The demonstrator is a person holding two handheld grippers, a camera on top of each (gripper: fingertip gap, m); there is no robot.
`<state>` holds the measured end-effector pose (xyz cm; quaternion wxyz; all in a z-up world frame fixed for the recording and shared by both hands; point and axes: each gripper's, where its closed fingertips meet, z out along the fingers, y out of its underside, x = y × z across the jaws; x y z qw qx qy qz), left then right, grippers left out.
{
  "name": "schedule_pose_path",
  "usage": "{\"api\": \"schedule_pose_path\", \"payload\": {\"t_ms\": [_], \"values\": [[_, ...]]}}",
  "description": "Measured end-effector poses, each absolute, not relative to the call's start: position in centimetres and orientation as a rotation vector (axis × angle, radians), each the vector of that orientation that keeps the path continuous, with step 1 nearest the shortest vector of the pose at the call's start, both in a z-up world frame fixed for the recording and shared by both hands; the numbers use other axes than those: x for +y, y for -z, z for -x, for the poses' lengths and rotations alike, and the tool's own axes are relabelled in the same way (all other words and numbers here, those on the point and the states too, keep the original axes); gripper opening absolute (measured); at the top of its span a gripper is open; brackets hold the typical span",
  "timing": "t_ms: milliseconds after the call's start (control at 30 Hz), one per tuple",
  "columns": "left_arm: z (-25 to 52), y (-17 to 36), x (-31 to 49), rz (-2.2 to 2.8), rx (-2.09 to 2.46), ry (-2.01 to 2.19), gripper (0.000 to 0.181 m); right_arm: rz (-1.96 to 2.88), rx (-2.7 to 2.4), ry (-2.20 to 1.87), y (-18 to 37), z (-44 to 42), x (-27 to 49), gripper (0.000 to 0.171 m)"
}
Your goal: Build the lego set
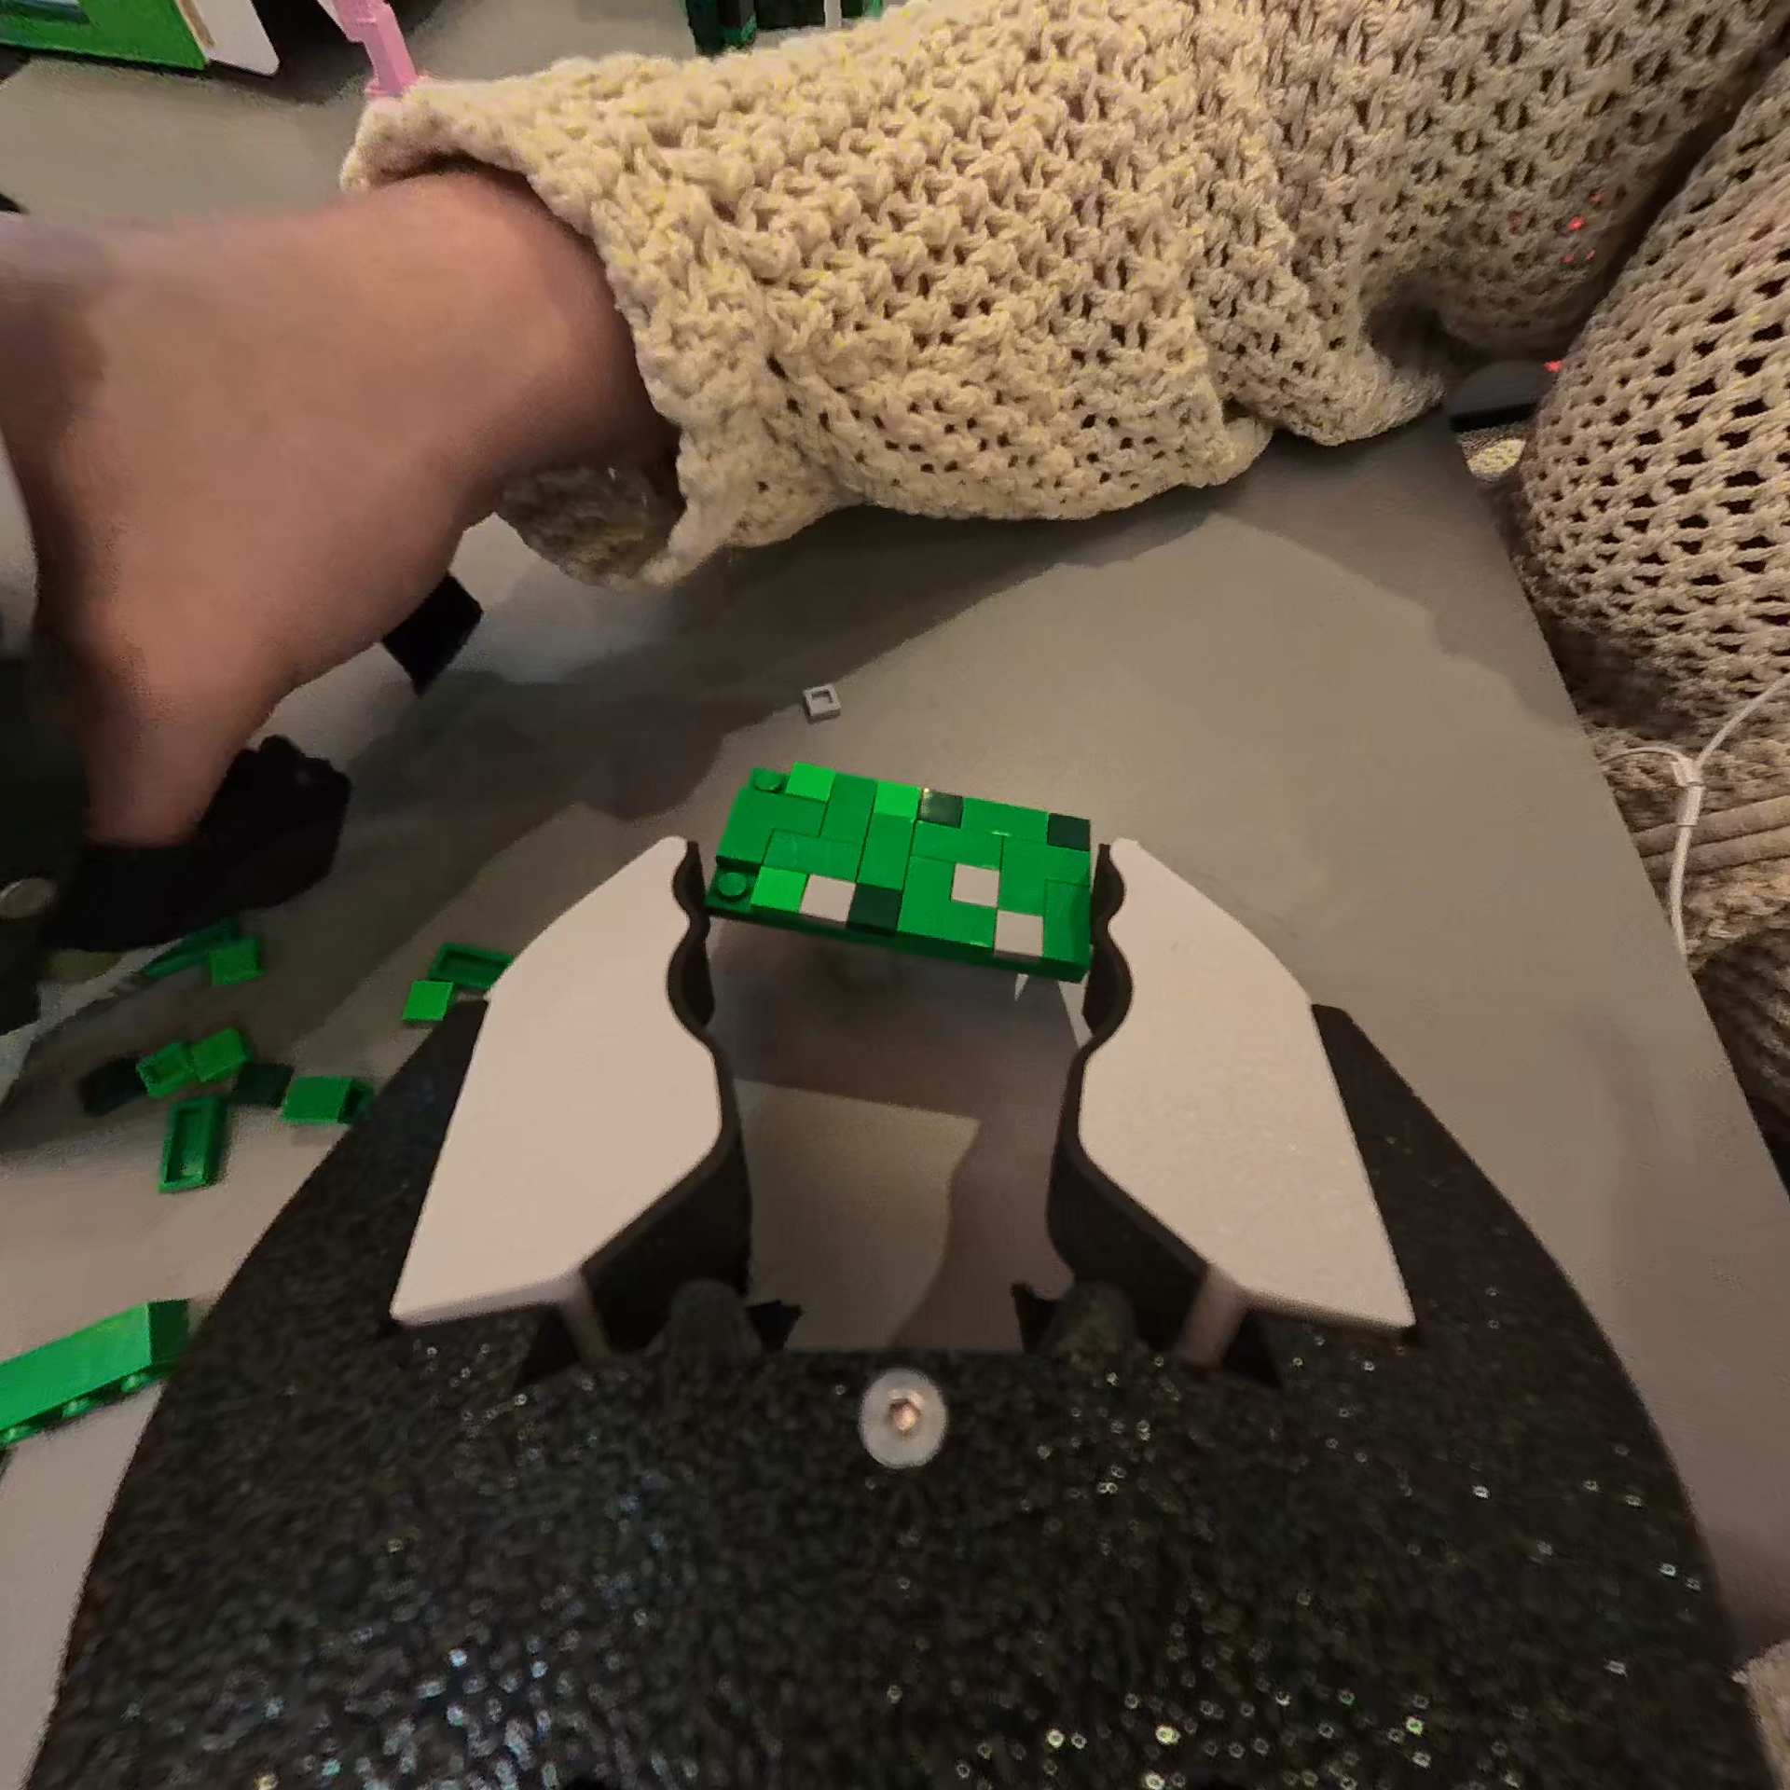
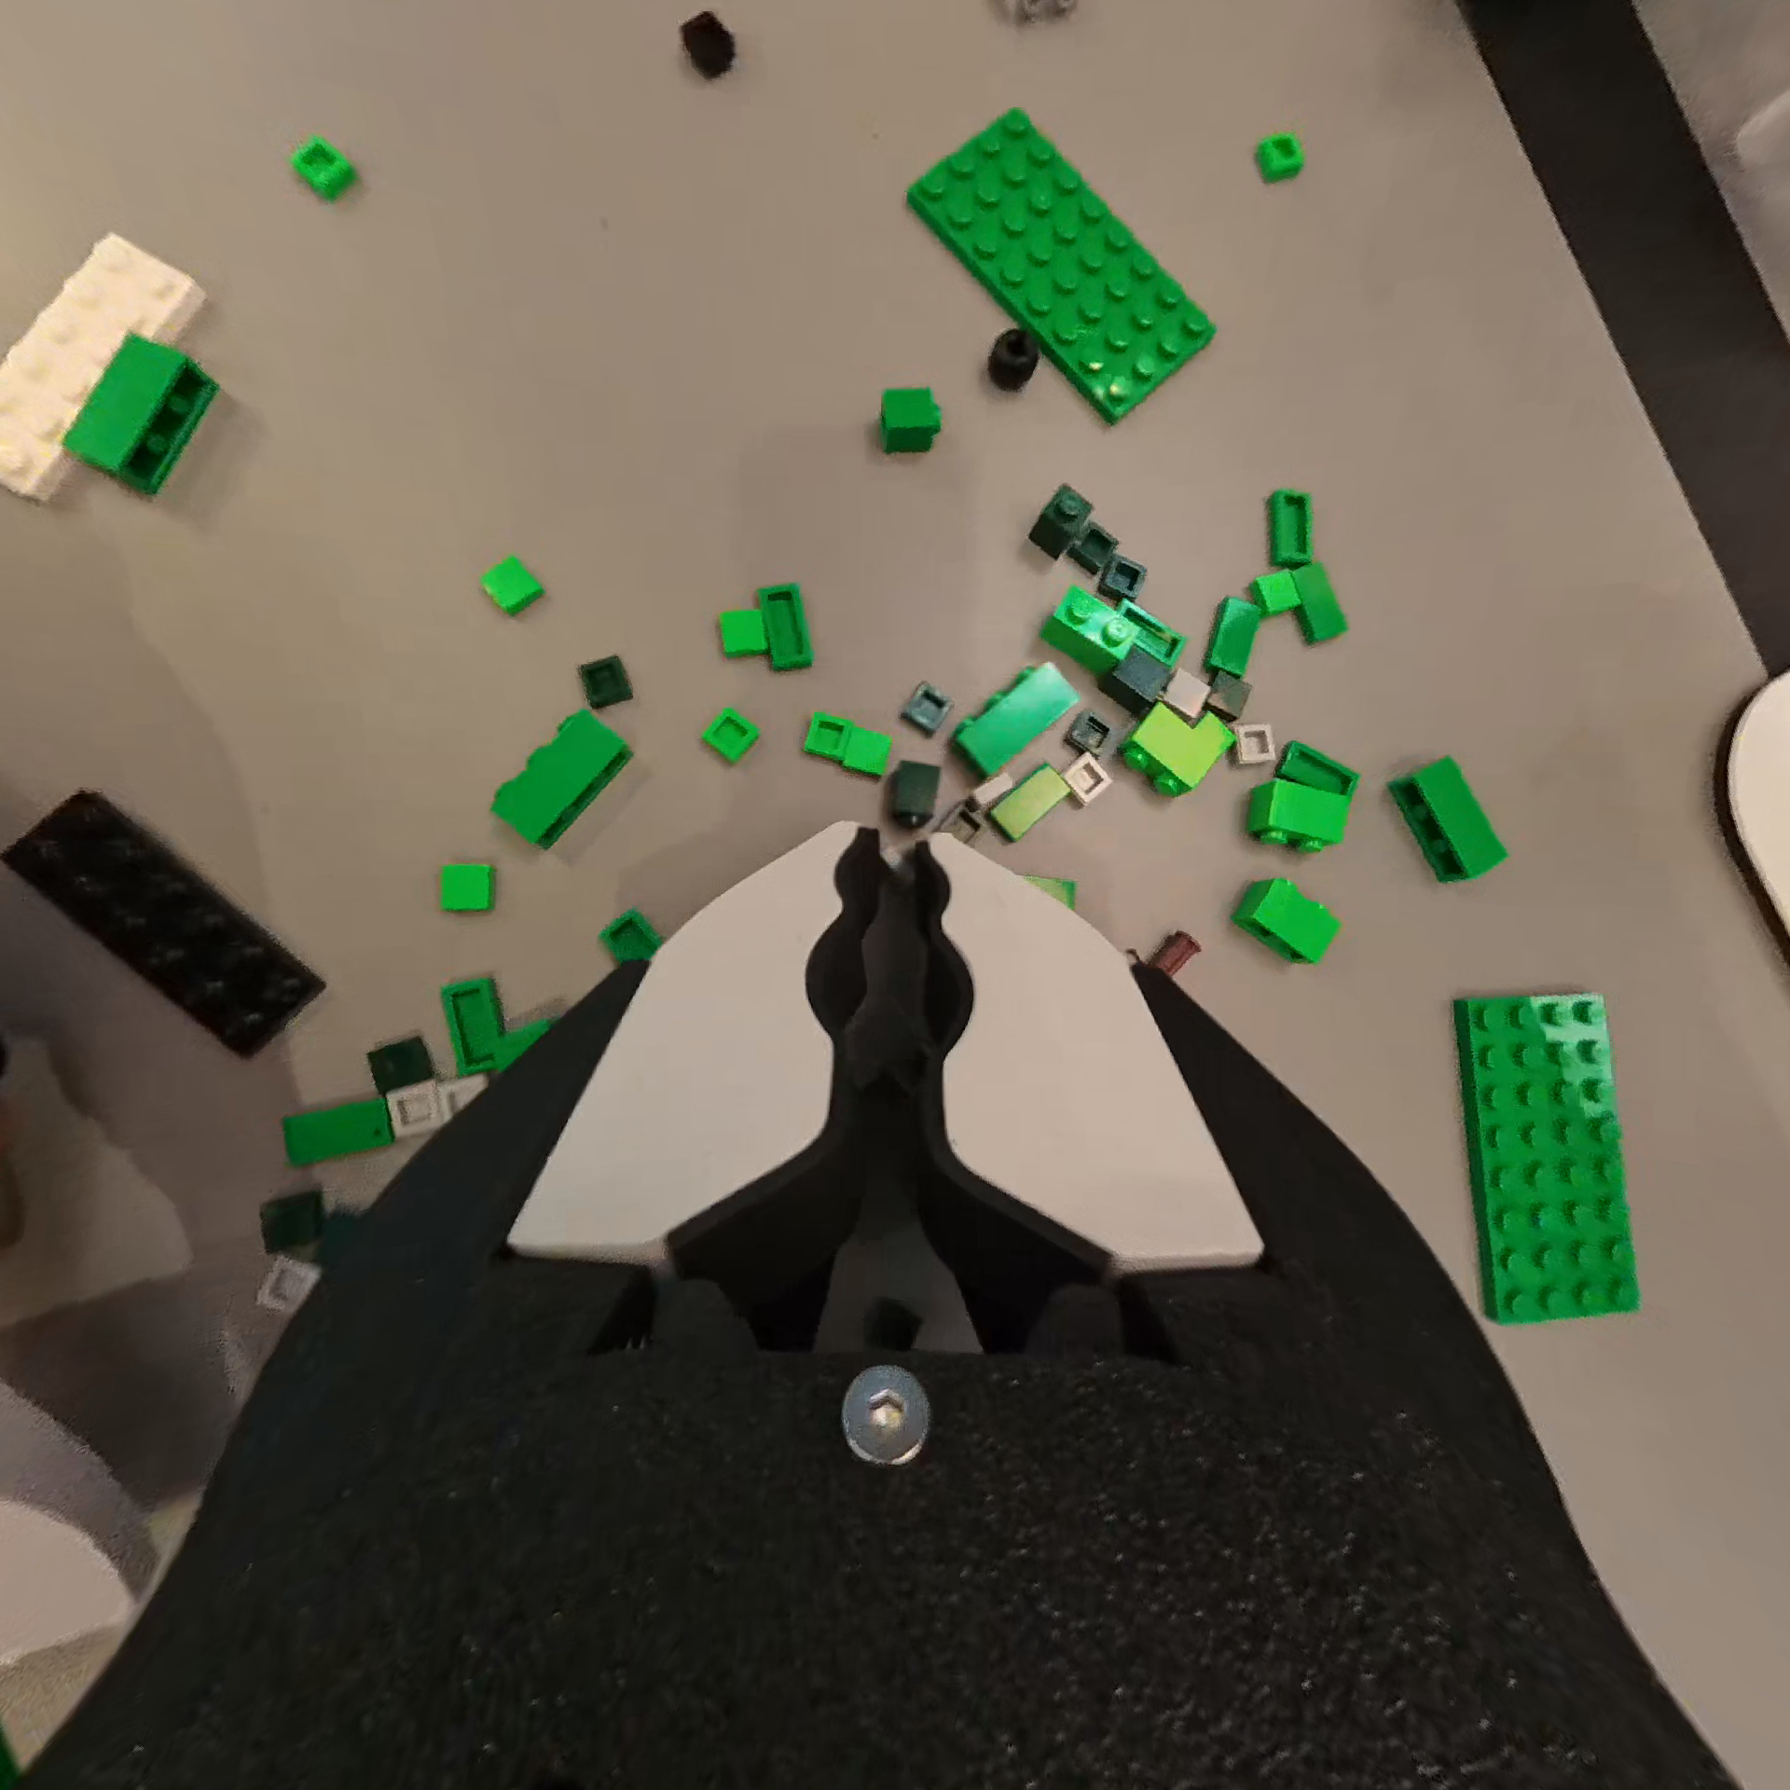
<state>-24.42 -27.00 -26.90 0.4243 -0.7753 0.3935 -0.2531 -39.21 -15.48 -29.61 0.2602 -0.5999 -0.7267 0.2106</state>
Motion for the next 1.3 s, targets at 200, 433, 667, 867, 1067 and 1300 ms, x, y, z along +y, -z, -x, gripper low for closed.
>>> {"api": "schedule_pose_path", "payload": {"t_ms": [200, 433, 667, 867, 1067, 1300], "values": [[24.4, 26.8, -27.0, 1.936, 0.983, 0.638, 0.075, 1.166, -2.302, -0.798, 26.6, 35.4, -18.4, 0.006], [24.3, 27.2, -27.1, 1.943, 1.01, 0.616, 0.075, 0.895, -2.6, -0.608, 26.6, 24.7, -19.5, 0.007], [24.2, 27.1, -27.1, 1.941, 1.01, 0.614, 0.075, 1.021, -2.683, -0.42, 29.6, 21.4, -19.0, 0.007], [24.2, 27.0, -27.1, 1.936, 1.002, 0.622, 0.075, 1.054, -2.54, -0.559, 28.7, 21.2, -18.4, 0.028], [24.1, 27.2, -27.3, 1.943, 1.023, 0.614, 0.075, 1.003, -2.453, -0.861, 28.8, 21.0, -19.2, 0.019], [23.8, 26.5, -27.5, 1.891, 1.02, 0.651, 0.075, 0.975, -2.506, -0.954, 29.5, 21.7, -19.5, 0.015]]}}
